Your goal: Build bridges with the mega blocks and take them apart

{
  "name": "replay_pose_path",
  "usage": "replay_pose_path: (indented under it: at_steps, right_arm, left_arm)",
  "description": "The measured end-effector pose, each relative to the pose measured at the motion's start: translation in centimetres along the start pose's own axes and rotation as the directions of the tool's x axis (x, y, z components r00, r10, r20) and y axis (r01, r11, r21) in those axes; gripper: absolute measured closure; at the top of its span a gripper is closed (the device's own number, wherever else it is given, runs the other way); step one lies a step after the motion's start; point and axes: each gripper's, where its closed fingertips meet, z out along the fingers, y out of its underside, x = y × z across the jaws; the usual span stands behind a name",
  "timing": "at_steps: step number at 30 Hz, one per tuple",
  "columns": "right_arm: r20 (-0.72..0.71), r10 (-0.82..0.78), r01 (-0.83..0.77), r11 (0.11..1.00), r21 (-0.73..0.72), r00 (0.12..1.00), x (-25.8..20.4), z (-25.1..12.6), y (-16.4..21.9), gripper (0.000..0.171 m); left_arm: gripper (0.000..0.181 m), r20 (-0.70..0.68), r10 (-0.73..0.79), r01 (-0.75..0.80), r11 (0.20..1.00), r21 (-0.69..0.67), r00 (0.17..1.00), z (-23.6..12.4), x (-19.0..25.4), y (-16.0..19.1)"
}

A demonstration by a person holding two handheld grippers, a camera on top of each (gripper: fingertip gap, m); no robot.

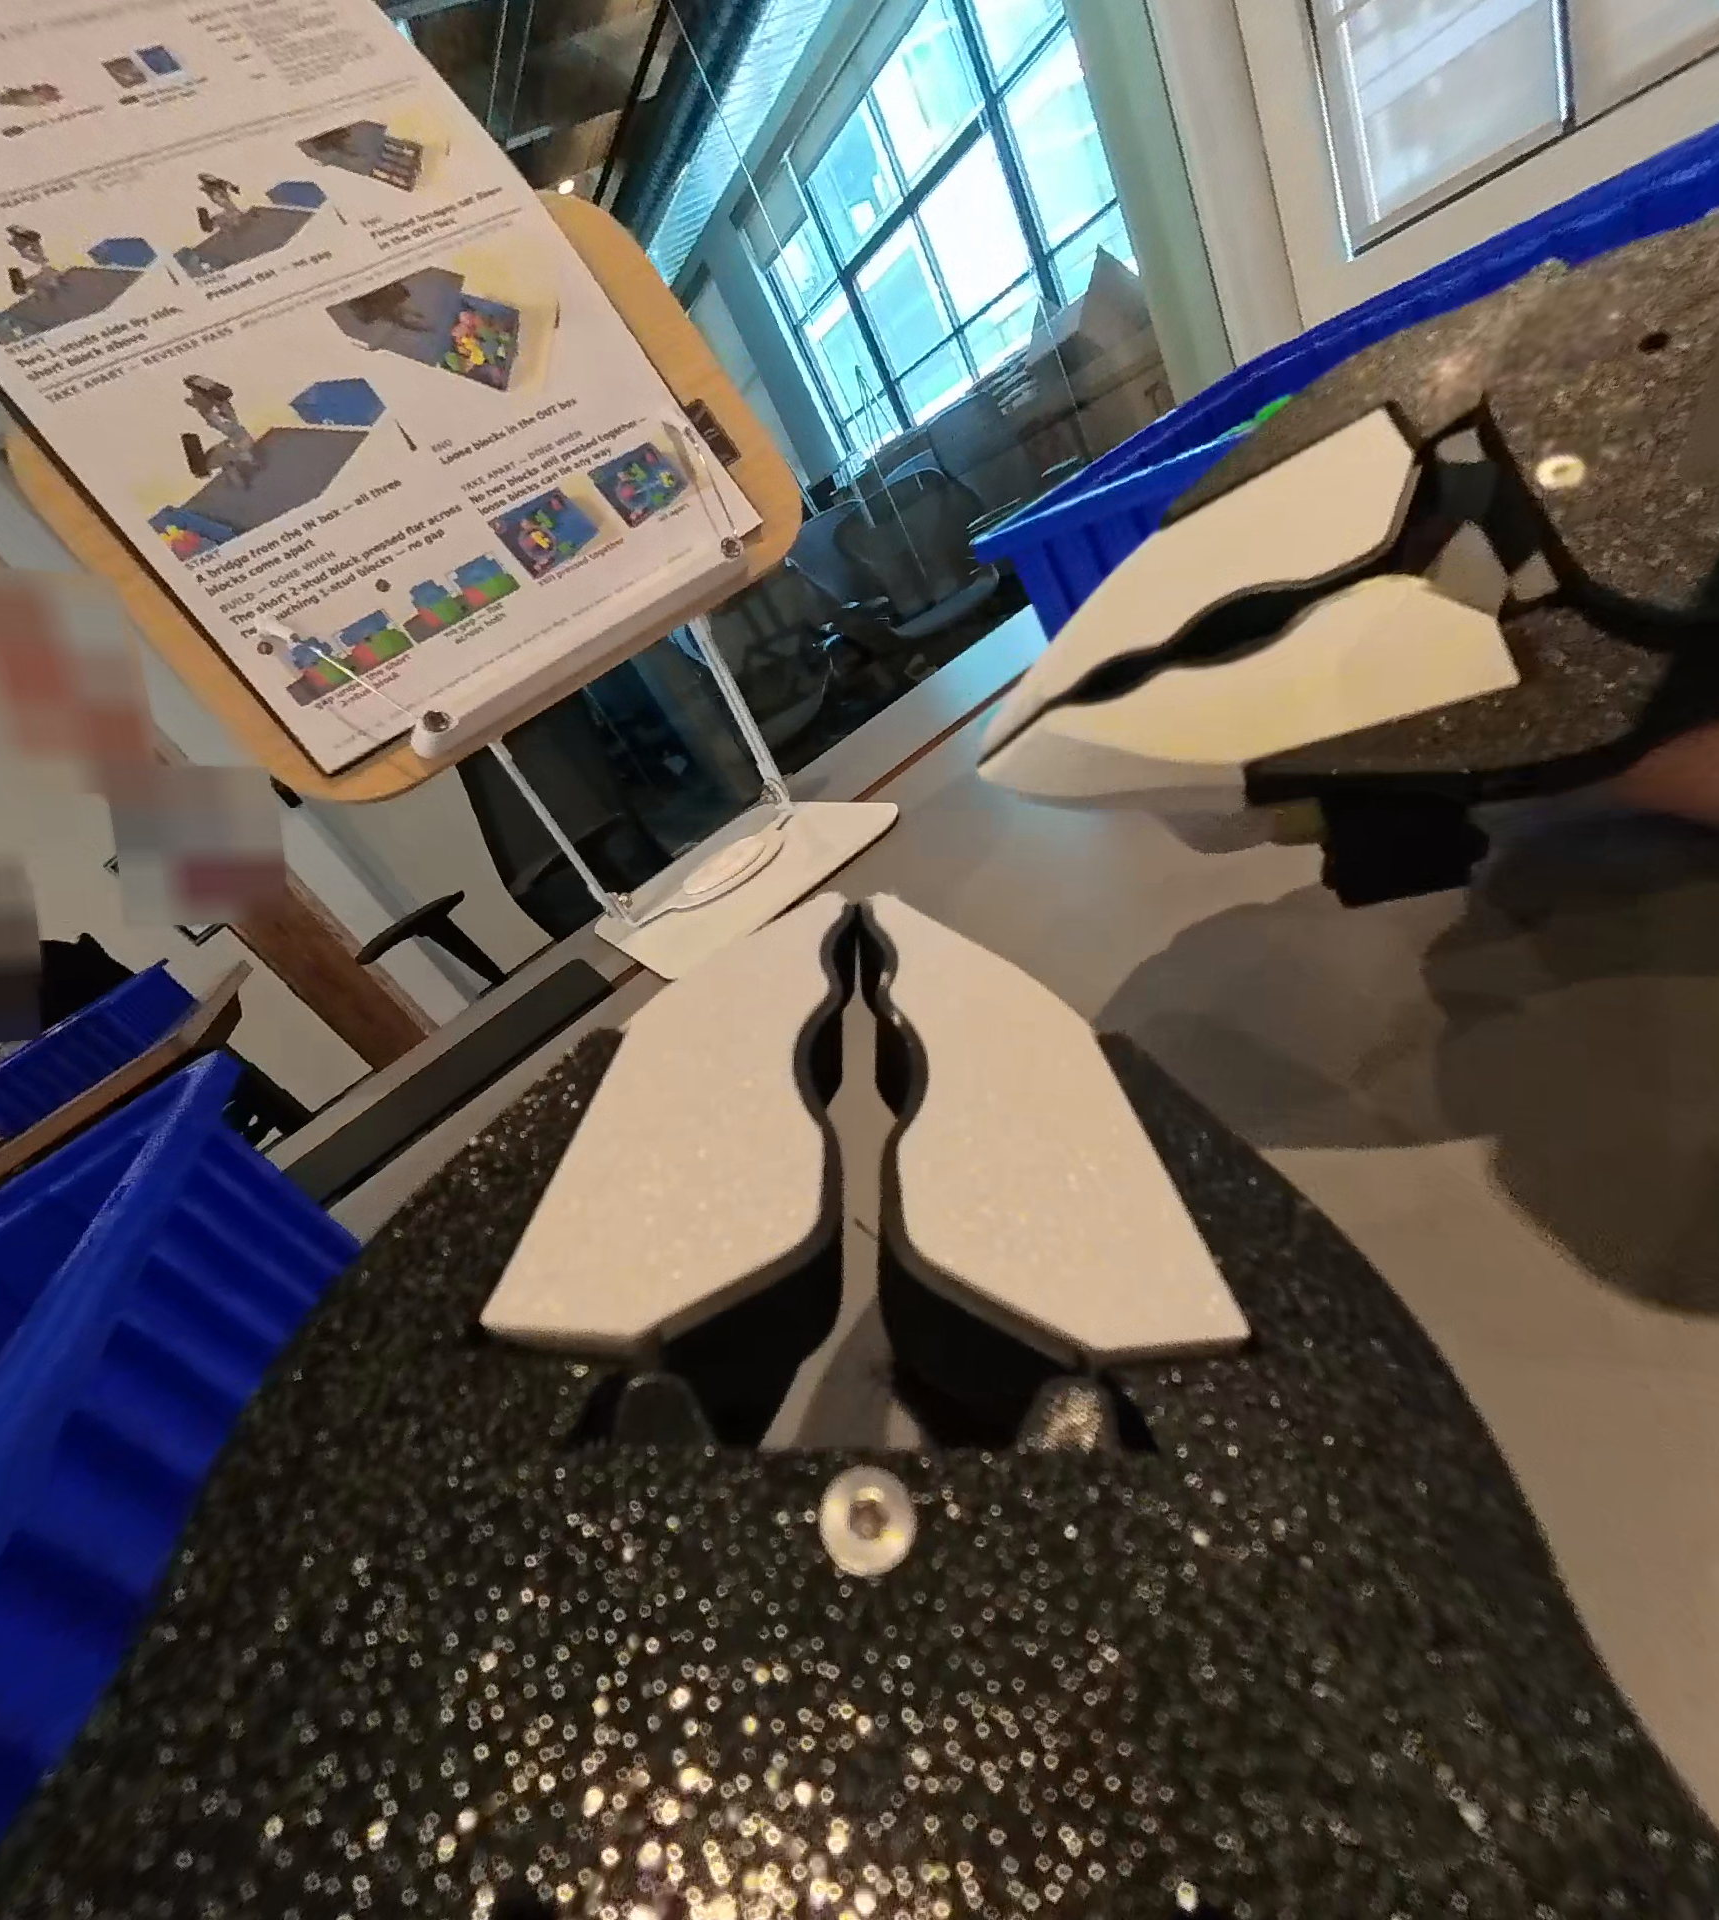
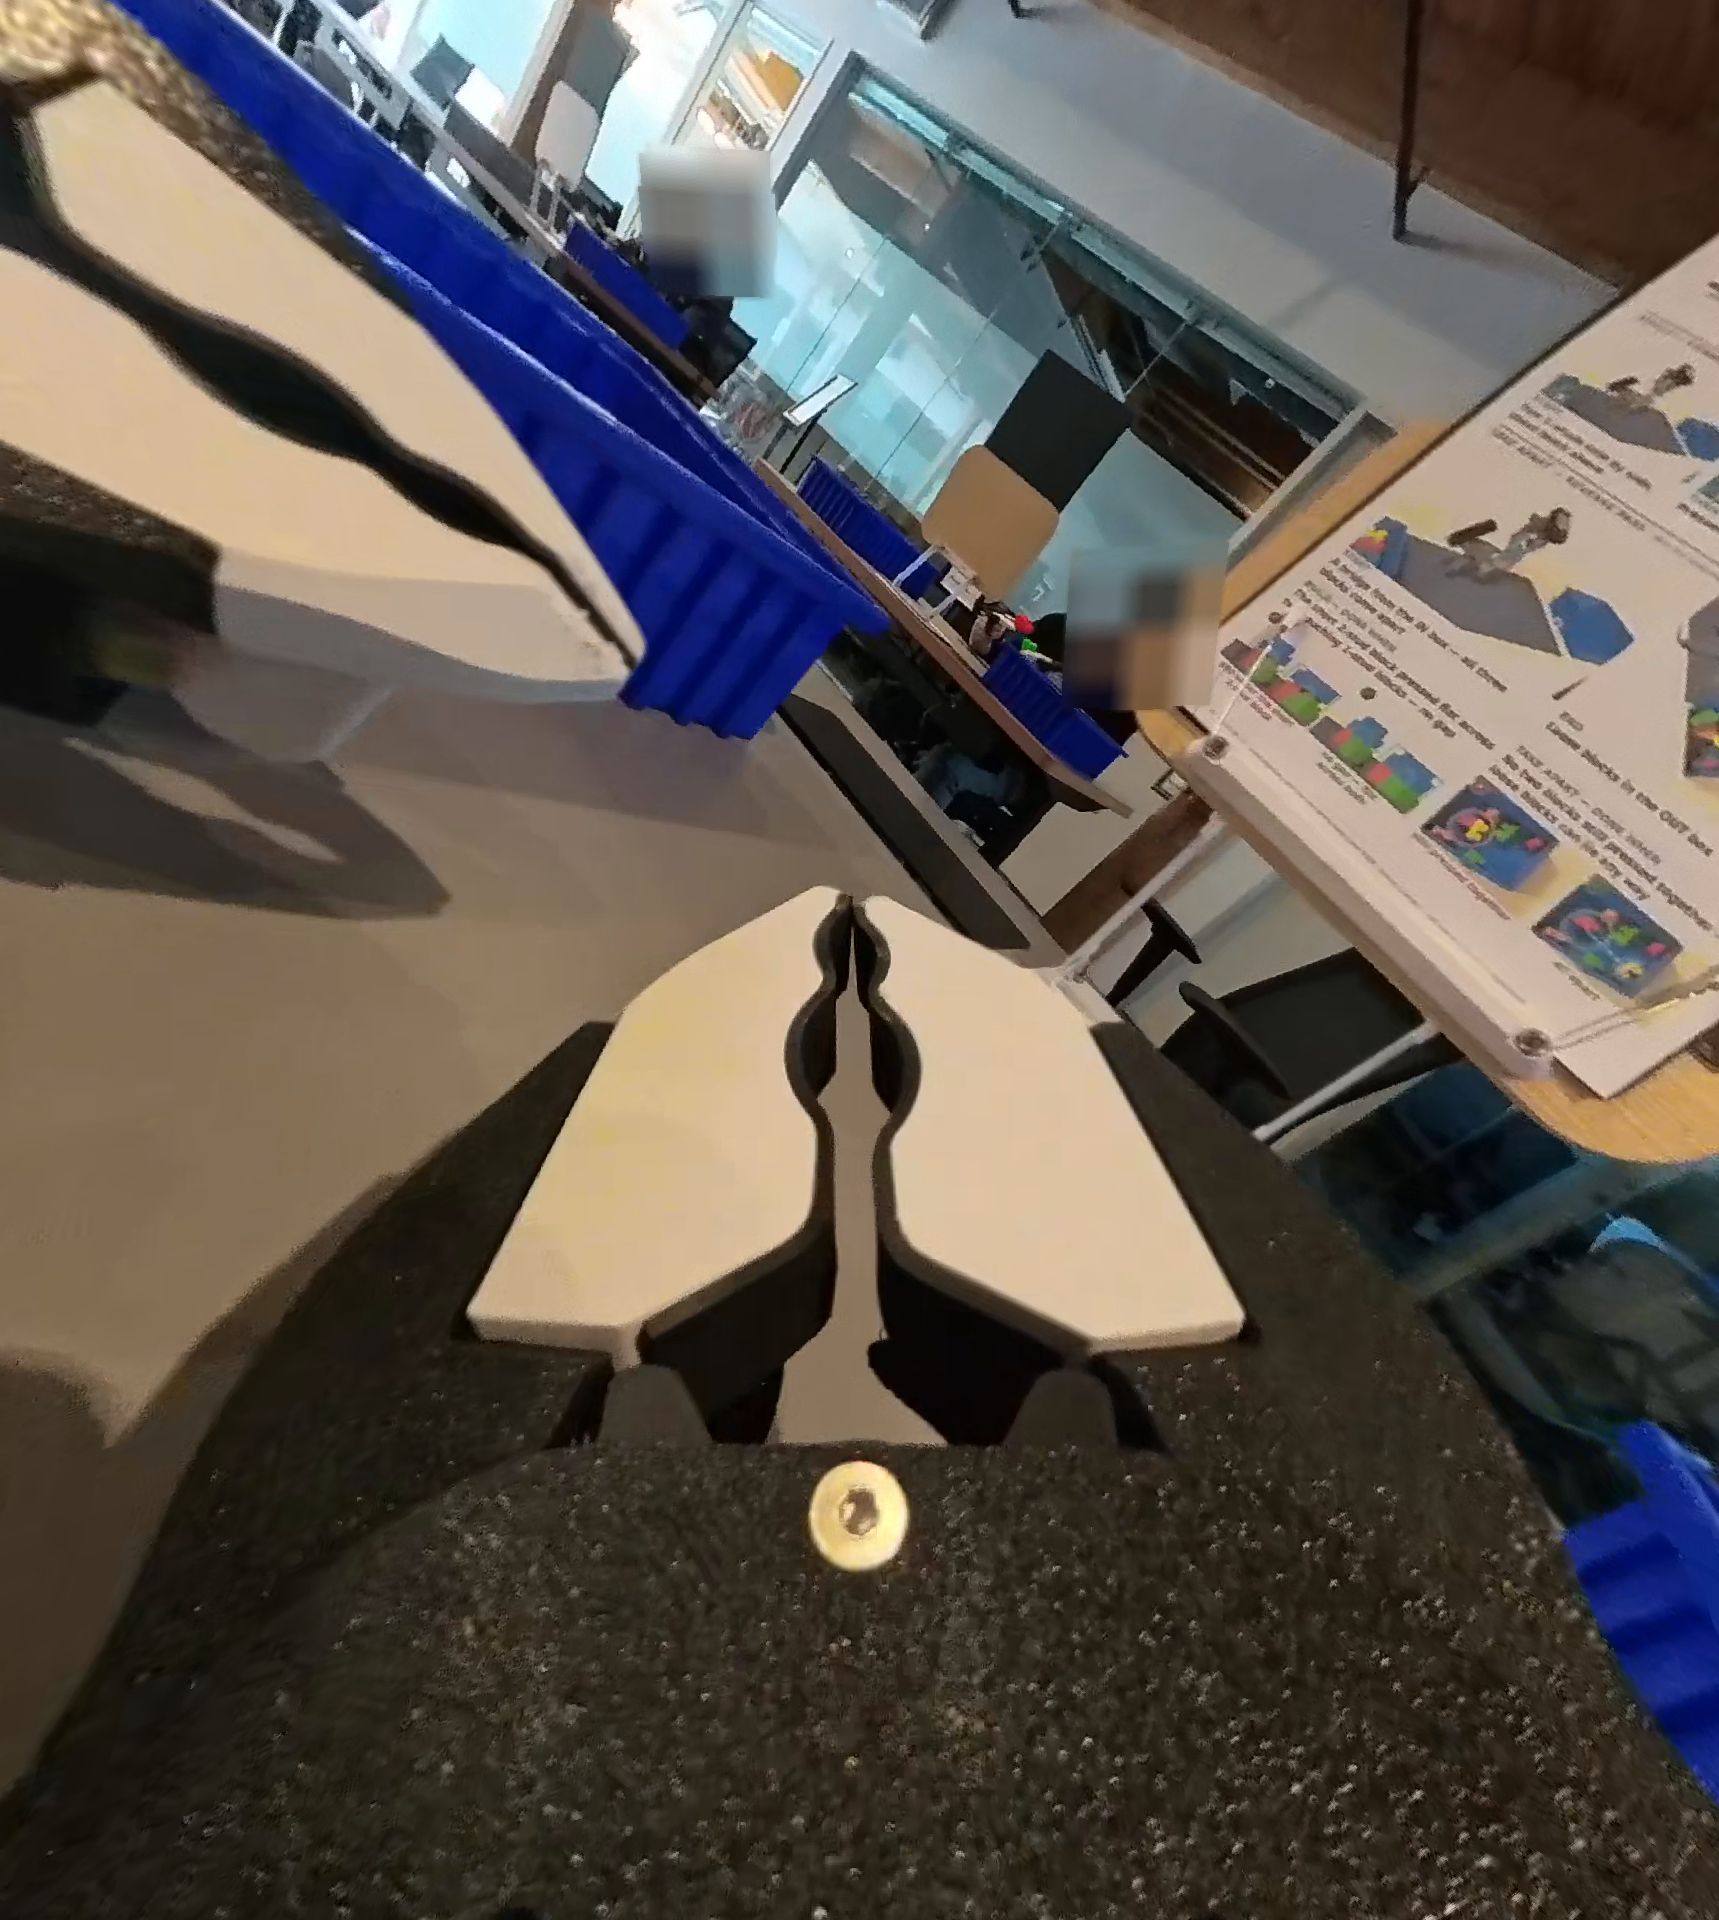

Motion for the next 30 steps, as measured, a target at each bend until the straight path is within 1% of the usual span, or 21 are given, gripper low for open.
replay_pose_path:
  at_steps: [4, 12, 23, 27, 30]
  right_arm:
    - [0.019, -0.029, 0.029, 1.0, 0.002, 0.999, -0.6, 0.1, -0.2, 0.171]
    - [0.023, -0.013, 0.013, 1.0, 0.001, 1.0, -0.6, 0.1, -0.1, 0.171]
    - [0.04, -0.042, 0.042, 0.999, -0.001, 0.998, -1.2, 0.0, -0.3, 0.171]
    - [0.035, -0.029, 0.029, 1.0, -0.003, 0.999, -1.2, -0.2, -0.3, 0.171]
    - [0.033, -0.013, 0.013, 1.0, 0.009, 0.999, -1.2, -0.3, -0.6, 0.171]
  left_arm:
    - [0.181, 0.01, -0.003, 0.002, 1.0, 0.016, 1.0, -0.1, -0.3, -0.1]
    - [0.181, 0.003, 0.003, -0.003, 1.0, 0.015, 1.0, 0.0, -0.1, -0.1]
    - [0.181, -0.005, 0.008, -0.008, 1.0, 0.017, 1.0, -0.1, 0.1, -0.2]
    - [0.181, -0.033, -0.013, 0.015, 0.999, 0.042, 0.999, -0.1, 0.8, -0.7]
    - [0.181, -0.035, -0.001, 0.003, 0.998, 0.061, 0.999, -0.1, 1.1, -1.0]
